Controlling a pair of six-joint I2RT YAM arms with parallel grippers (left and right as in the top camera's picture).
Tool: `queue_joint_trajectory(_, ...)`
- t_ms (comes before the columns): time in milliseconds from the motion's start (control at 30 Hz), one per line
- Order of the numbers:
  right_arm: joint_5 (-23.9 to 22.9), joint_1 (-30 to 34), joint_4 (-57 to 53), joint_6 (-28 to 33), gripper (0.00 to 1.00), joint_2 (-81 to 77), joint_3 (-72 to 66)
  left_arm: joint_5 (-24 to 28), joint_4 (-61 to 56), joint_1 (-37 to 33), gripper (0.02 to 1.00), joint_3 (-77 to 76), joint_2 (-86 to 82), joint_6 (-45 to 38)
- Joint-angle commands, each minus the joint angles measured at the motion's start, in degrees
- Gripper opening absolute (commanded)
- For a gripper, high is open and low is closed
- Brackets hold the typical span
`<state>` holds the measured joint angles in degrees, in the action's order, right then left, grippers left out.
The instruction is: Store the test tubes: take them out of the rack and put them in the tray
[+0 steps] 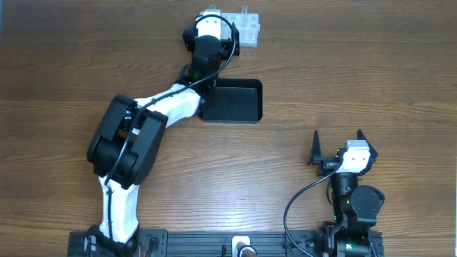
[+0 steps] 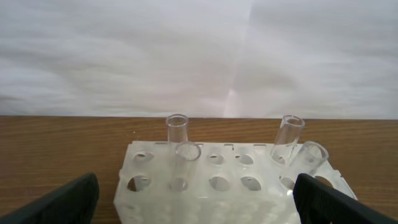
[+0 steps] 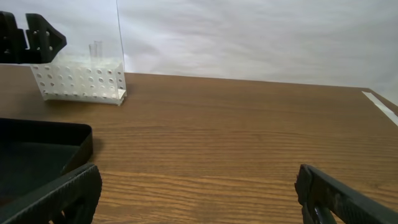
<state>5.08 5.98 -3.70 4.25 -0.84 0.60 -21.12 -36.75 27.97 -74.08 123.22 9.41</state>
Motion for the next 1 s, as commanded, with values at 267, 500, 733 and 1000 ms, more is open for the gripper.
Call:
queue_joint_trajectory(267, 0.9, 0.3, -0.2, -0.5, 0.991, 0.5, -0.3, -0.3, -1.1, 0.1, 0.996, -3.7, 3.3, -0.2)
queue_joint_trajectory(500, 0.9, 0.3, -0.2, -0.5, 0.993, 0.5, -0.3, -0.4, -1.2, -0.1, 0.993, -4.5, 4.2, -0.2)
queue_joint_trajectory(733, 0.9, 0.3, -0.2, -0.5, 0.993, 0.5, -0.3, -0.4, -1.2, -0.2, 0.993, -8.0, 7.1, -0.3)
queue_joint_trajectory(1000, 0.9, 0.3, -0.2, -0.5, 0.993, 0.5, -0.3, -0.2, -1.2, -0.7, 0.996, -9.1, 8.1, -1.7)
